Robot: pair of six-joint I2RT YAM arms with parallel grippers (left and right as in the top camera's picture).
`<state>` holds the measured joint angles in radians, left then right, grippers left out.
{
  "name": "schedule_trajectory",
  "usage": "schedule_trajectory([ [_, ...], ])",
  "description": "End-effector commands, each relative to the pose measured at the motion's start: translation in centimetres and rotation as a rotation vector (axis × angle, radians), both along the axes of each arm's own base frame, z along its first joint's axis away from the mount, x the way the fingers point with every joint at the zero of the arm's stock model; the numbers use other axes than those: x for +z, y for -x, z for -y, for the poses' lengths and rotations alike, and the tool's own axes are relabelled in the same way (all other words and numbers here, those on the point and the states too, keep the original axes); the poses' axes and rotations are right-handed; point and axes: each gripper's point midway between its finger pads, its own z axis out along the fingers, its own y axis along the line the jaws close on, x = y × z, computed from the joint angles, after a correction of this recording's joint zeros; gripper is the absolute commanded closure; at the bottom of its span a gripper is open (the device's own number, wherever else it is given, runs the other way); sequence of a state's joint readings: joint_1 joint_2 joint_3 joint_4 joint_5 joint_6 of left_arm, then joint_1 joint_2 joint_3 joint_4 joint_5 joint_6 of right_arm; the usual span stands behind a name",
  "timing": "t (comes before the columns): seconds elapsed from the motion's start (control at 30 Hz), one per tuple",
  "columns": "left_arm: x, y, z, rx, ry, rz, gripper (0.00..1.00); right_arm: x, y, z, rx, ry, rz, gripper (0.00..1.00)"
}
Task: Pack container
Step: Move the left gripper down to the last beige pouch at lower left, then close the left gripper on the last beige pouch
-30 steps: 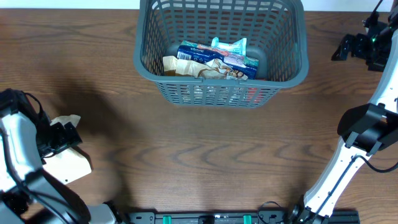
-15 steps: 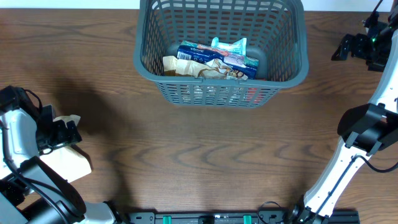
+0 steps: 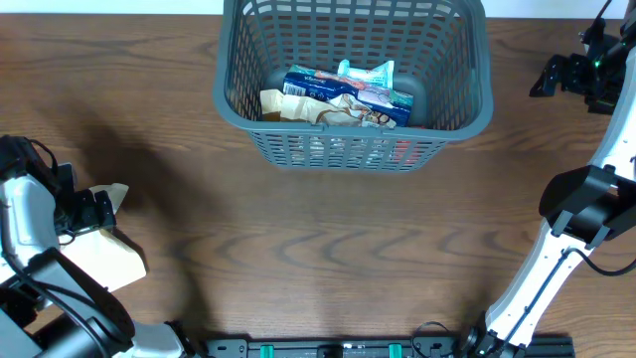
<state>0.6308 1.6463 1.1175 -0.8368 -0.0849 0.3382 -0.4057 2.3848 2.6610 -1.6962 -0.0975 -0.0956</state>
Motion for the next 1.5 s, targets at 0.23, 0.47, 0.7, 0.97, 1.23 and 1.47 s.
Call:
schedule_trajectory([
  [0.23, -5.2, 0.2, 1.0, 0.007, 0.128, -0.087, 0.01, 0.8, 0.0, -0.3, 0.015, 0.002, 0.020, 0.01],
  [0.47, -7.6, 0.3, 1.1, 0.066, 0.154, -0.121, 0.01, 0.8, -0.2, -0.8, 0.027, 0.002, 0.020, 0.01],
  [0.7, -8.1, 0.3, 1.1, 0.136, 0.154, -0.118, 0.13, 0.8, -0.4, -1.2, 0.036, 0.002, 0.020, 0.01],
  [0.97, -8.0, -0.4, 2.4, 0.145, 0.227, -0.081, 0.68, 0.8, -0.3, -1.2, 0.039, 0.003, 0.020, 0.01],
  [1.23, -7.0, -1.1, 3.4, 0.145, 0.294, -0.044, 0.89, 0.8, -0.3, -1.1, 0.040, 0.004, 0.020, 0.01],
  [1.47, -3.4, -2.8, 3.1, 0.144, 0.274, 0.045, 0.92, 0.8, -0.2, -0.7, 0.031, 0.004, 0.021, 0.01],
])
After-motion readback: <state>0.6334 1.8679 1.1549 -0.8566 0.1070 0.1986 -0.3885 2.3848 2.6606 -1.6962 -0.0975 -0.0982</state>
